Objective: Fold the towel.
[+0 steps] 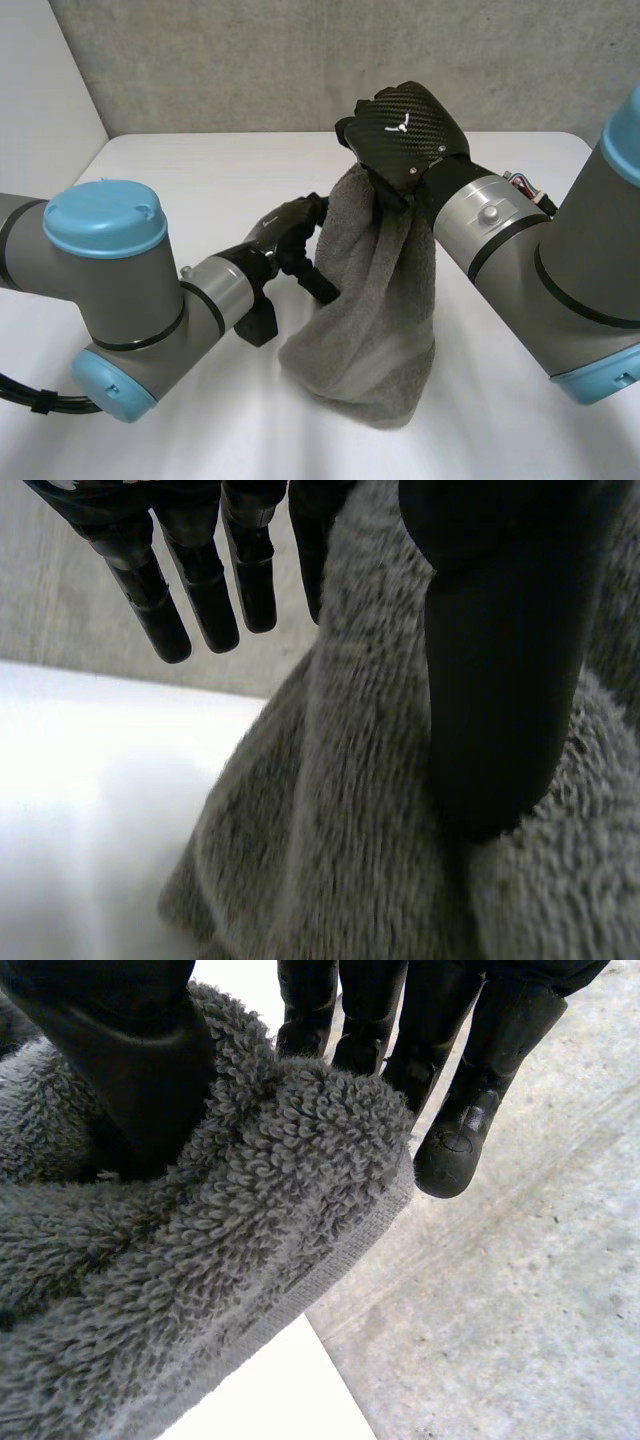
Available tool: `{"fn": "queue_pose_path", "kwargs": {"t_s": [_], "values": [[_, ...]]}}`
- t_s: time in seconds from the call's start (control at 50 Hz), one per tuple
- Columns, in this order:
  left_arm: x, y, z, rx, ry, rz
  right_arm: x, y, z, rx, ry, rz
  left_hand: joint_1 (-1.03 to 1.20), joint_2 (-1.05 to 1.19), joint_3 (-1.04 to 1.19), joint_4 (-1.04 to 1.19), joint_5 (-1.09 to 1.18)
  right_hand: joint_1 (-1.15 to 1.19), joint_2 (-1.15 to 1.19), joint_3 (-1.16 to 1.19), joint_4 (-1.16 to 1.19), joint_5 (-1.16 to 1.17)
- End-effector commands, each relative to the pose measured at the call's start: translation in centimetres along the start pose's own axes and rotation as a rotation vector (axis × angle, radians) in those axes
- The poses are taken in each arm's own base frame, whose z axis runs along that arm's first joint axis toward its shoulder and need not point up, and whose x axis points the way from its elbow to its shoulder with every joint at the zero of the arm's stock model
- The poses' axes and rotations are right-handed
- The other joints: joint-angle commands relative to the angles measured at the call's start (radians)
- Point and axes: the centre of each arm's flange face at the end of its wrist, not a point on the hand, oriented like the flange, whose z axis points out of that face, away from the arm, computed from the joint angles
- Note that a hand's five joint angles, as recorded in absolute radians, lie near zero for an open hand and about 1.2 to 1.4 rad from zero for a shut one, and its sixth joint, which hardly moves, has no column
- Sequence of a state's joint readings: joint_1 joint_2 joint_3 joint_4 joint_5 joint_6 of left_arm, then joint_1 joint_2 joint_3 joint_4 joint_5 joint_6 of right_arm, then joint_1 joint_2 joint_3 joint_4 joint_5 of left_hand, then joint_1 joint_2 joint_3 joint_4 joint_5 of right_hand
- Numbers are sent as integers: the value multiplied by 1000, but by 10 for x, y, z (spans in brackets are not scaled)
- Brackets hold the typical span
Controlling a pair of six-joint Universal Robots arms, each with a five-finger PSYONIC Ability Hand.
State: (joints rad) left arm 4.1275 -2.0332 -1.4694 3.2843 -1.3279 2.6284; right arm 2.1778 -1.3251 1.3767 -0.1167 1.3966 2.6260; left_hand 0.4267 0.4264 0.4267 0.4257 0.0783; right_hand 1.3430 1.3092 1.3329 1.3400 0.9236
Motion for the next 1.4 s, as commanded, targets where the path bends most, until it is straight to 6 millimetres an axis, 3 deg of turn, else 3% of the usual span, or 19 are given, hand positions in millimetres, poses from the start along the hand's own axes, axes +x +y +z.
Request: {"fn": "queue_pose_path", "kwargs": {"t_s": [0.02,0.14,0.32,0.42,0.46,0.54,0.58,0.62,0.64,0.68,0.7,0.74,0.84,0.92,1.08,1.12,1.18,1.28,1.4], "values": [[-13,7,1,-44,-59,-27,5,2,1,-5,13,-1,69,69,69,70,243,53,87,63,56,298],[-25,14,8,-62,-83,-39,3,2,-3,-13,9,11,127,127,127,128,301,53,87,63,56,298],[-15,34,18,-107,-50,-45,2,3,-7,-15,6,12,274,274,274,275,448,53,87,63,56,298],[-13,49,21,-141,-46,-41,2,3,-7,-15,6,12,530,530,530,531,703,53,87,63,56,298],[-17,53,23,-149,-58,-38,3,1,-6,-7,9,11,801,801,801,802,975,53,87,63,56,298],[-19,44,28,-107,-76,-27,6,-3,-4,11,16,-5,970,970,970,971,1143,53,87,63,56,298],[-20,17,37,-7,-100,-8,14,-15,8,85,56,-59,970,970,970,971,1143,53,87,63,56,298],[-27,-40,44,166,-141,57,43,-29,26,217,187,-166,970,970,970,971,1143,53,87,63,56,298],[-27,-40,44,167,-141,58,43,-29,26,218,188,-166,970,970,970,971,1143,53,87,63,56,298],[-18,-119,32,413,-158,183,78,-41,37,397,357,-260,970,970,970,971,1143,53,87,63,56,298],[-17,-120,32,414,-158,183,78,-41,37,398,357,-260,970,970,970,971,1143,53,87,63,56,298],[13,-180,13,664,-100,290,94,-62,39,610,458,-344,970,970,970,971,1143,53,87,63,56,298],[39,-210,-3,877,-12,360,95,-71,32,678,466,-344,970,970,970,971,1143,53,87,63,56,298],[41,-205,-13,888,-7,376,91,-60,32,633,427,-295,970,970,970,971,1143,53,87,63,56,298],[2,-145,3,684,-99,346,61,-20,30,463,281,-215,970,970,970,971,1143,53,87,63,56,298],[-27,-108,9,540,-176,336,44,9,28,339,199,-181,970,970,970,971,1143,53,87,63,56,298],[-38,-90,8,470,-212,340,33,30,28,265,151,-156,970,970,970,971,1143,53,87,63,56,298],[-79,-28,6,233,-328,387,-13,102,18,-7,-19,-125,844,844,844,845,1018,53,87,63,56,298],[-88,-6,0,142,-360,455,-32,129,5,-153,-117,-199,679,680,679,680,853,53,87,63,56,298]]}}
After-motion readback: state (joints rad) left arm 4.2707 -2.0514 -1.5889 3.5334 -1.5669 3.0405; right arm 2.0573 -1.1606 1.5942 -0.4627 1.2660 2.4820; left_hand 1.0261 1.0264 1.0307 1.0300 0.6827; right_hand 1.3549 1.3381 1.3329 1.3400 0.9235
